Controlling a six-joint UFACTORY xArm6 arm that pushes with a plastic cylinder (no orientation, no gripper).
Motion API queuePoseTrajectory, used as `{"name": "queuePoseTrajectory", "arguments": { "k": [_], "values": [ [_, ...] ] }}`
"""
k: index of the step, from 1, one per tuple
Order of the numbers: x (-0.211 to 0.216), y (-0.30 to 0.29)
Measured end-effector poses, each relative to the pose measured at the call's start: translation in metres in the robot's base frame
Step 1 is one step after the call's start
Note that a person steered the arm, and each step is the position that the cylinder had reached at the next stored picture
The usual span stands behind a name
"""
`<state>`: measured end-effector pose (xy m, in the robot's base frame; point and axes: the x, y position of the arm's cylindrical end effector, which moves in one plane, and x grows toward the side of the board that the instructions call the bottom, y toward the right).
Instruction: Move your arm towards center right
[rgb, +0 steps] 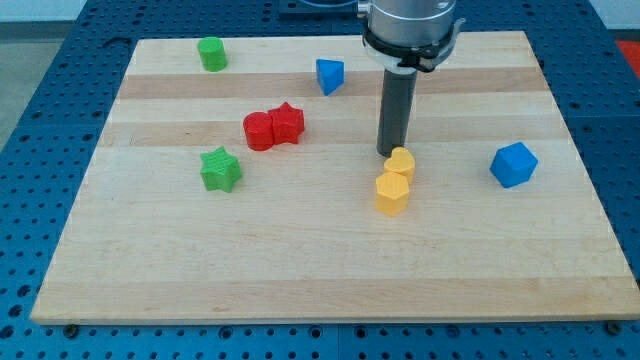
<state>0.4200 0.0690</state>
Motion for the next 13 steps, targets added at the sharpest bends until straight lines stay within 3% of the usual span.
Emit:
{"name": "queuePoseTrajectory", "arguments": {
  "k": [3, 13],
  "values": [
    [-0.03, 0.01],
    [-0.032, 0.092]
  ]
}}
